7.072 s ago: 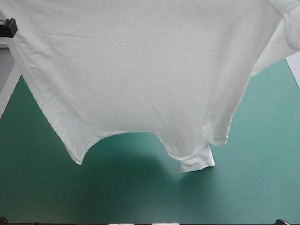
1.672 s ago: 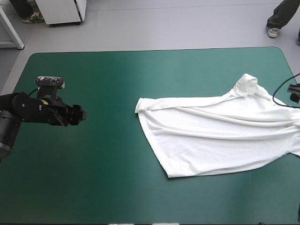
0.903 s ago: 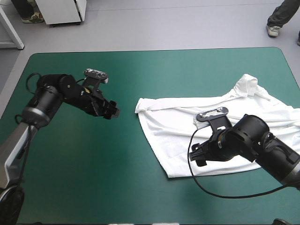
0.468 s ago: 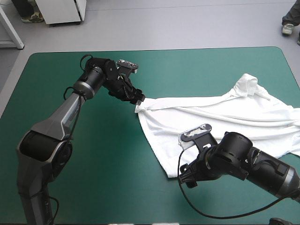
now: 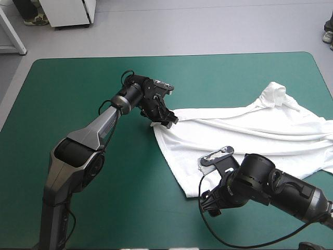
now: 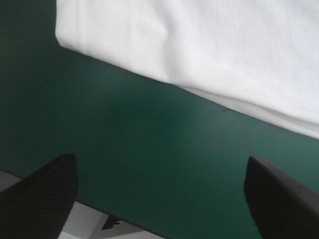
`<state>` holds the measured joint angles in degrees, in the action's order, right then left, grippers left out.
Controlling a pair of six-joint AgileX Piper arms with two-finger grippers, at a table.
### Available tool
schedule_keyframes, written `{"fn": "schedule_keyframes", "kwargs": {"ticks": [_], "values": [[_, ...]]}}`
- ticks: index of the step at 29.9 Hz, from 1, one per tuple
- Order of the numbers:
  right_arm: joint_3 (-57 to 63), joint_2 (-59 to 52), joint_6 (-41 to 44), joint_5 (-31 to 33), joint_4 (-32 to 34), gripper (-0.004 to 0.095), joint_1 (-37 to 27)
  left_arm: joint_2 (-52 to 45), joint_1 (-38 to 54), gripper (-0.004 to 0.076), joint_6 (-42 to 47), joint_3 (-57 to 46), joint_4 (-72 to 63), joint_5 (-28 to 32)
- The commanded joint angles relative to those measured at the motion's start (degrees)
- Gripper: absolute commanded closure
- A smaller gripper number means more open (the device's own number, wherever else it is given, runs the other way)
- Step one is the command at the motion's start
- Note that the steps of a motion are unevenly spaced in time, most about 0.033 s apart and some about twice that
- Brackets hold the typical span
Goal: Fold the cloth
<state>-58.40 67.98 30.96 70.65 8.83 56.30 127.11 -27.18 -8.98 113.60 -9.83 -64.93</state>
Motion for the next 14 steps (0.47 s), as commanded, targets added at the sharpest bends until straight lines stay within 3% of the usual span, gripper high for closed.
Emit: {"fn": "schedule_keyframes", "kwargs": {"ticks": [1,9,14], "values": [[-1.33,0.64,-1.81,-1.29,1.02,0.0077,0.04,-1.26,-0.24,0.0319,1.22,1.55,-1.33,1.16],[-1.82,7.46,-4.6,-7.27,1.02,0.0077,0.04,-1.25,-0.32,0.0729,-1.33,1.55,-1.19,0.47],[-3.77,12.29,-5.95,-10.91,1.02,0.0077,0.04,-1.25,-0.32,0.0731,-1.65,1.55,-1.27,0.27]]}}
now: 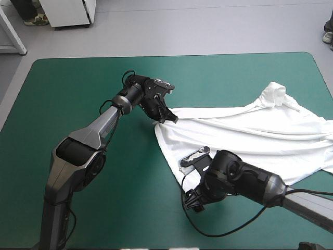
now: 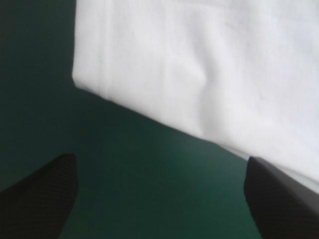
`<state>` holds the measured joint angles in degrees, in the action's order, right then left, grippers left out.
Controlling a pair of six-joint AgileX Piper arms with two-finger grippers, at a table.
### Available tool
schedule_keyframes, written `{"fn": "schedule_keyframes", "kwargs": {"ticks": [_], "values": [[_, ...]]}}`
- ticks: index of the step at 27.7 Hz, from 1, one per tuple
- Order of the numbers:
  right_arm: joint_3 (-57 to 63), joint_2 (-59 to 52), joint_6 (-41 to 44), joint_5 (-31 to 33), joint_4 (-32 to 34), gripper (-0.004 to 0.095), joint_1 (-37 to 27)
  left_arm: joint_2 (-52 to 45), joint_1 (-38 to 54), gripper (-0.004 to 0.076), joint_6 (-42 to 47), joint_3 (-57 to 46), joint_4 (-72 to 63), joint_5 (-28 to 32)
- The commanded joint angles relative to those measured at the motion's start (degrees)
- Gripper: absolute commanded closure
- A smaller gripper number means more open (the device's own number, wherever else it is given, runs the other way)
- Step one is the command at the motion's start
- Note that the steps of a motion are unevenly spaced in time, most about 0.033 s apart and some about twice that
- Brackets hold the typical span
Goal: Fold the cloth
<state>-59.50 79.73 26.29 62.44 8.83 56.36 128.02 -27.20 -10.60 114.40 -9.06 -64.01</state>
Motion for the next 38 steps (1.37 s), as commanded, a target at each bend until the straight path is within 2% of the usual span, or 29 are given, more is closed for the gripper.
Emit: {"fn": "schedule_keyframes", "kwargs": {"ticks": [1,6,13,16,17,19,23,27,33,36,38], "values": [[-3.18,1.53,-1.77,-3.45,1.02,0.0077,-0.02,-2.16,-0.3,0.0731,-0.03,0.75,-2.04,-0.65],[-4.3,6.06,-2.41,-6.86,1.23,0.0077,-0.02,-2.16,-0.3,0.0731,-0.13,0.75,-2.04,-0.65],[-4.3,13.05,-3.25,-8.24,2.62,0.008,-0.02,-2.16,-0.3,0.0731,-1.3,0.75,-1.81,-0.55],[-4.18,14.96,-3.25,-9.31,2.62,0.0152,-0.02,-2.16,-0.3,0.0731,-1.7,0.75,-1.81,-0.55],[-4.18,15.21,-3.25,-9.44,2.62,0.0196,-0.02,-2.16,-0.3,0.0731,-1.7,0.75,-1.71,-0.55],[-4.08,15.31,-3.25,-9.52,2.48,0.0377,-0.02,-2.16,-0.3,0.0731,-1.7,0.75,-1.71,-0.55],[-4.08,13.92,-2.97,-10.89,4.55,0.0907,-0.02,-3.65,0.04,0.0731,-1.7,1.23,-1.2,-0.65],[-4.19,10.1,0.19,-10.25,12.1,0.0909,-0.02,-7.43,1.1,0.0731,0.74,4.34,0.66,-0.63],[-9.95,0.23,1.38,-0.07,18.41,0.0909,-0.02,-14.38,2.05,0.0731,1.38,11.51,1.51,-4.63],[-24.9,-7.11,0.31,7.2,22.27,0.0912,-0.02,-21.33,2.05,0.0733,1.38,18.35,1.79,-8.01],[-35.59,-9.2,-3.91,7.38,22.97,0.0911,-0.02,-25.67,2.05,0.0733,1.38,23.89,3.82,-9.59]]}}
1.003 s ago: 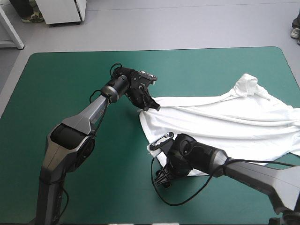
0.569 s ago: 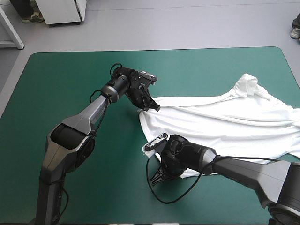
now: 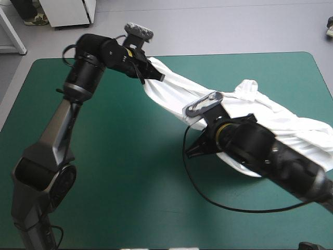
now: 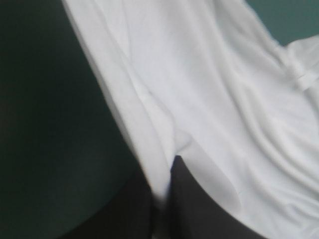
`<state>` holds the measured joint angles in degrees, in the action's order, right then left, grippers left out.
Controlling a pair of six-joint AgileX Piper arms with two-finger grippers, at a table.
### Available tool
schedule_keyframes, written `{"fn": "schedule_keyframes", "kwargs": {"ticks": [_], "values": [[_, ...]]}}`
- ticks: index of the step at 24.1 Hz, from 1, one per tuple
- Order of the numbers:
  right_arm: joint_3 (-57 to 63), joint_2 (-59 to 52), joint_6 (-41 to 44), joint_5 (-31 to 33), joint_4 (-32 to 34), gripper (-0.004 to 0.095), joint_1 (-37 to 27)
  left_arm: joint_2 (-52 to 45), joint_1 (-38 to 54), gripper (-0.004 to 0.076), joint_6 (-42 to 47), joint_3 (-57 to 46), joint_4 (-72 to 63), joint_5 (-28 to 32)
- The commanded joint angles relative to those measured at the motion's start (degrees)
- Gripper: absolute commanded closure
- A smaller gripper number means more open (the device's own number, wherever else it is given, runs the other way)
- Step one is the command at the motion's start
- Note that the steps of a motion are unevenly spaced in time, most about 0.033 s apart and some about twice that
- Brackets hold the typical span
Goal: Fold the cloth
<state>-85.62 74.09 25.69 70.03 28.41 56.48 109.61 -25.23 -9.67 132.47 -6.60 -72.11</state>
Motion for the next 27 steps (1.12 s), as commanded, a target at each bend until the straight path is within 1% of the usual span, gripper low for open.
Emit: {"fn": "schedule_keyframes", "kwargs": {"ticks": [1,2,3,5,7,9,11,13,18,21,23,27], "values": [[-13.36,-3.9,-4.64,-0.2,3.4,0.0911,-0.14,-8.75,0.08,0.0733,0.46,7.79,1.93,-1.63],[-20.12,-3.9,-6.41,-0.2,4.36,0.0911,-0.14,-11.71,0.08,0.0733,0.46,11.06,2.82,-1.63],[-23.61,-3.9,-7.34,-0.2,5.33,0.0911,-0.14,-13.12,0.08,0.0733,0.46,12.78,3.43,-1.51],[-33.62,-3.64,-9.64,-0.32,9.97,0.0911,-0.14,-17.77,0.08,0.0733,-0.05,17.08,4.94,-0.27],[-40.0,-3.52,-12.46,-0.46,14.25,0.0911,-0.14,-21.31,0.08,0.0733,-0.6,17.99,9.09,1.76],[-44.13,-3.52,-14.19,-2.7,16.8,0.0911,-0.14,-24.1,0.08,0.0733,-0.6,17.99,13.87,3.08],[-46.61,-3.41,-15.91,-8.21,16.82,0.0911,-0.14,-26.07,0.08,0.0733,-0.69,17.99,16.59,4.44],[-47.7,-3.39,-17.91,-15.24,15.01,0.0911,-0.14,-27.71,0.08,0.0733,-1.13,17.99,16.69,6.91],[-47.71,-3.39,-18.27,-27.46,14.66,0.0911,-0.14,-30.12,0.08,0.0733,-2.49,17.99,17.44,12.89],[-47.71,-3.39,-18.27,-33.12,14.79,0.0911,-0.14,-31.08,0.08,0.0733,-3.39,18.04,18.9,15.17],[-47.71,-3.28,-18.27,-33.05,14.67,0.0911,-0.14,-31.31,0.08,0.0733,-4.24,18.04,18.9,15.03],[-47.71,-1.58,-18.53,-28.19,14.78,0.0911,-0.14,-31.19,0.08,0.0733,-5.68,17.53,18.9,11.54]]}}
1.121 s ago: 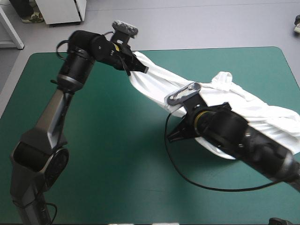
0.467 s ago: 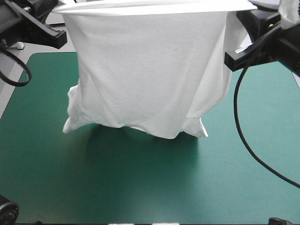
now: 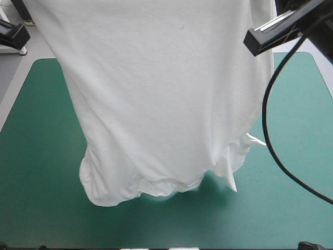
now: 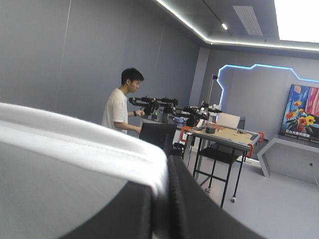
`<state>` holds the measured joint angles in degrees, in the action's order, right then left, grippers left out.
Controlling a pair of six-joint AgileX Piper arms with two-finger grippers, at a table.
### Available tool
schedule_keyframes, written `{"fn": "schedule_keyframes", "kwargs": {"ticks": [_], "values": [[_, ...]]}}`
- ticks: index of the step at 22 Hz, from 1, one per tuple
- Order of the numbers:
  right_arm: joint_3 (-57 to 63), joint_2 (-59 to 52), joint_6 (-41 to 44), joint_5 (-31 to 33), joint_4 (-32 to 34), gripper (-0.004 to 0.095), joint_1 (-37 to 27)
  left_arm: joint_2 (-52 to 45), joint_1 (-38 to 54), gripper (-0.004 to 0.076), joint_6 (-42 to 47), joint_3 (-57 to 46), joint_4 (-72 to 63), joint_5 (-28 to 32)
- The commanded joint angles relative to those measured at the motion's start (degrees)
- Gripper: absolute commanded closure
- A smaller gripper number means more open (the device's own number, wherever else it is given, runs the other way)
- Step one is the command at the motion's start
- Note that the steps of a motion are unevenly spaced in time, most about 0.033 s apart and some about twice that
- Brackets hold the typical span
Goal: Fold the cloth
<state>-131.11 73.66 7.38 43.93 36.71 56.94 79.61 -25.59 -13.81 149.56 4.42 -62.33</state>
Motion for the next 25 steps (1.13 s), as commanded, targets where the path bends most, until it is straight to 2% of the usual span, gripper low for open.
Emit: {"fn": "schedule_keyframes", "kwargs": {"ticks": [1,4,5,6,7,8,9,10,11,12,13,16,18,22,25], "values": [[-2.22,-0.88,-0.75,-0.8,6.61,0.0911,-0.6,-1.2,0.44,0.0733,-1.55,0.0,7.88,0.89],[-2.22,1.83,-1.97,4.32,8.08,0.0912,-0.6,-0.83,0.44,0.0733,-1.55,-3.62,7.74,-1.07],[-2.22,4.65,-1.42,9.24,12.06,0.0912,-0.6,-0.3,0.44,0.0733,-1.55,-7.9,7.85,-1.33],[-2.22,6.35,-0.63,10.81,13.96,0.0912,-0.83,0.06,0.44,0.0733,-1.55,-10.53,7.85,-1.06],[-2.22,9.96,0.7,13.1,16.07,0.0919,-3.04,0.93,0.44,0.0733,-1.27,-16.08,7.72,0.3],[-2.22,11.36,1.0,13.35,15.41,0.0927,-4.7,1.73,0.44,0.0733,-0.91,-18.33,7.62,1.4],[-2.22,14.84,2.0,13.47,12.08,0.0927,-10.45,3.72,0.44,0.0733,0.21,-23.67,7.64,4.86],[-2.22,16.55,2.1,12.88,9.75,0.0927,-13.78,4.93,0.44,0.0733,1.04,-25.95,7.64,7.07],[-2.22,19.39,4.03,10.37,5.6,0.0927,-20.67,7.43,1.34,0.0733,1.76,-29.21,6.71,12.14],[-2.22,22.43,6.45,5.83,1.87,0.0927,-26.01,10.56,3.02,0.0733,2.0,-30.7,3.16,16.52],[-2.22,23.82,7.53,3.84,-0.25,0.0927,-28.74,12.61,4.19,0.0733,2.0,-30.7,0.5,18.46],[-2.22,30.5,7.32,-2.19,-12.12,0.0927,-36.63,22.37,7.38,0.0733,1.47,-30.47,-6.38,27.33],[-2.22,35.84,6.9,-3.38,-14.75,0.0927,-38.29,27.85,7.91,0.0733,1.59,-30.47,-6.27,32.12],[-2.22,44.53,6.9,-7.15,-13.84,0.0927,-38.94,36.43,7.91,0.0733,1.59,-30.47,-5.3,42.24],[-2.22,48.58,6.9,-8.32,-13.71,0.0918,-38.94,40.39,7.91,0.0728,1.59,-30.47,-5.3,46.71]]}}
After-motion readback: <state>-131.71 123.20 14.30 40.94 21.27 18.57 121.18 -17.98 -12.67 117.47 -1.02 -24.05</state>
